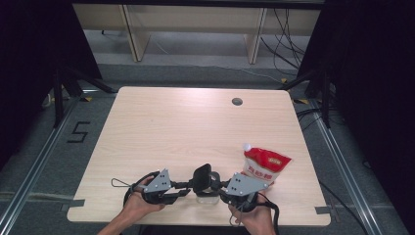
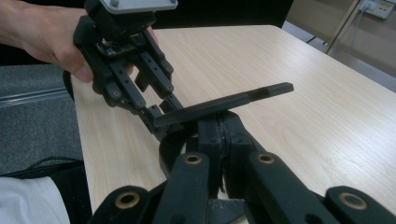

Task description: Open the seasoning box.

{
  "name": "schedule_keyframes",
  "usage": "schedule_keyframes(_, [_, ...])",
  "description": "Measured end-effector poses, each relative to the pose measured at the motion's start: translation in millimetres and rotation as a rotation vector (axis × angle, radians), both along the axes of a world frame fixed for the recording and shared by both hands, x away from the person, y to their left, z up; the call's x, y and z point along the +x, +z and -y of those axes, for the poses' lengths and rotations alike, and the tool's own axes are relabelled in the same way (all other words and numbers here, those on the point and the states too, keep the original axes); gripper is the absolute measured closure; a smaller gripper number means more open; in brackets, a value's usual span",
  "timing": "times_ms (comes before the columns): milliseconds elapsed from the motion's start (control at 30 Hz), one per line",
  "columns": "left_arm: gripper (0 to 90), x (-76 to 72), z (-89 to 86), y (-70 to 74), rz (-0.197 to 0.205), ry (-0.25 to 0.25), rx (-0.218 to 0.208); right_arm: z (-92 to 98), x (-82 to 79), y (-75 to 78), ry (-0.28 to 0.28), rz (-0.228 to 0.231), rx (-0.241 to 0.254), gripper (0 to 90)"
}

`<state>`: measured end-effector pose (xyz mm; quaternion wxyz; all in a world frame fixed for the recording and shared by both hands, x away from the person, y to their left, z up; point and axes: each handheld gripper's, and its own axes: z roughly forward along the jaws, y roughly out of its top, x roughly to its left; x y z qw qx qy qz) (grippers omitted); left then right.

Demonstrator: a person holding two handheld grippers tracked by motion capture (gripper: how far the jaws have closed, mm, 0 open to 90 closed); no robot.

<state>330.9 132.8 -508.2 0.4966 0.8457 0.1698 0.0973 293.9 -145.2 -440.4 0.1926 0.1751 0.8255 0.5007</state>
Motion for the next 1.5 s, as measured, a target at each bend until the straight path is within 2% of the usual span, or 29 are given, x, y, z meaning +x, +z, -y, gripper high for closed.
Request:
schedule_keyframes(67, [73.9, -1.2, 0.8, -0.5, -0.005, 0.007, -0.012, -1.7, 1.1, 1.6, 0.006, 0.002, -0.002, 89.1])
schedule_keyframes(133, [73.9, -1.3, 1.2, 0.0, 0.012, 0.000, -0.003, -3.5, 2.1, 3.2, 0.013, 0.002, 0.000, 89.4])
schedule_keyframes(167, [73.8, -3.0, 1.6, 0.3, 0.001, 0.012, 0.003, -4.7, 1.8, 3.7, 0.003, 0.002, 0.006, 89.5])
schedule_keyframes(233, [73.9, -3.8, 2.5, 0.4, 0.003, 0.018, 0.001, -6.8, 2.2, 6.0, 0.014, 0.000, -0.007, 89.6])
schedule_keyframes(433, [73.9, -5.2, 3.4, 1.2, -0.001, 0.018, 0.006, -13.1, 4.2, 8.8, 0.020, 0.017, 0.000, 89.6])
schedule_keyframes(567, [73.9, -6.2, 4.4, 1.2, 0.004, 0.020, 0.007, -15.7, 4.1, 10.8, 0.022, 0.006, 0.001, 89.6])
schedule_keyframes(600, [73.9, -6.3, 4.6, 1.2, 0.003, 0.021, 0.006, -17.2, 4.8, 10.8, 0.024, 0.021, 0.006, 89.6])
schedule_keyframes(633, [73.9, -6.3, 4.2, 1.6, 0.006, 0.023, 0.018, -18.1, 4.8, 11.2, 0.027, 0.014, 0.004, 89.6])
schedule_keyframes(667, [73.9, -7.0, 4.9, 1.5, -0.002, 0.021, 0.010, -19.4, 4.9, 11.7, 0.030, 0.015, 0.005, 89.6])
schedule_keyframes(700, [73.9, -7.2, 5.0, 1.6, -0.001, 0.022, 0.011, -20.3, 6.1, 12.7, 0.036, 0.037, -0.003, 89.6])
schedule_keyframes(733, [73.9, -7.3, 5.2, 1.8, -0.001, 0.022, 0.013, -22.5, 4.8, 13.4, 0.040, 0.018, -0.003, 89.6])
schedule_keyframes(800, [74.0, -7.4, 5.3, 1.8, -0.001, 0.024, 0.013, -23.7, 4.2, 13.6, 0.035, 0.010, 0.002, 89.6])
schedule_keyframes(1033, [74.0, -8.3, 5.6, 2.1, -0.005, 0.031, 0.016, -32.0, 6.3, 15.2, 0.056, 0.025, -0.002, 89.6])
schedule_keyframes(1067, [74.0, -8.5, 5.7, 2.2, -0.003, 0.032, 0.016, -32.9, 6.1, 15.4, 0.056, 0.016, 0.000, 89.6])
schedule_keyframes(1100, [74.0, -8.6, 6.0, 2.2, -0.004, 0.034, 0.015, -34.0, 7.0, 15.5, 0.059, 0.028, -0.001, 89.6])
schedule_keyframes(1133, [74.0, -8.3, 5.8, 2.3, -0.004, 0.031, 0.017, -35.0, 6.3, 15.7, 0.060, 0.016, -0.003, 89.6])
schedule_keyframes(1333, [74.0, -8.3, 5.6, 2.3, -0.005, 0.032, 0.018, -39.5, 8.0, 15.6, 0.068, 0.016, 0.000, 89.6])
schedule_keyframes(1367, [74.0, -8.3, 5.6, 2.2, -0.004, 0.031, 0.017, -39.7, 8.7, 15.6, 0.065, 0.024, 0.001, 89.6])
schedule_keyframes(1400, [74.0, -8.8, 6.0, 2.1, 0.000, 0.037, 0.016, -40.7, 8.4, 15.4, 0.065, 0.013, 0.007, 89.6])
schedule_keyframes(1467, [74.0, -6.9, 5.5, 3.1, 0.034, 0.019, 0.034, -41.5, 9.4, 15.5, 0.068, 0.017, 0.001, 89.6])
schedule_keyframes(1500, [74.0, -7.2, 5.8, 2.9, 0.025, 0.020, 0.028, -42.5, 8.9, 15.4, 0.064, 0.013, 0.004, 89.6])
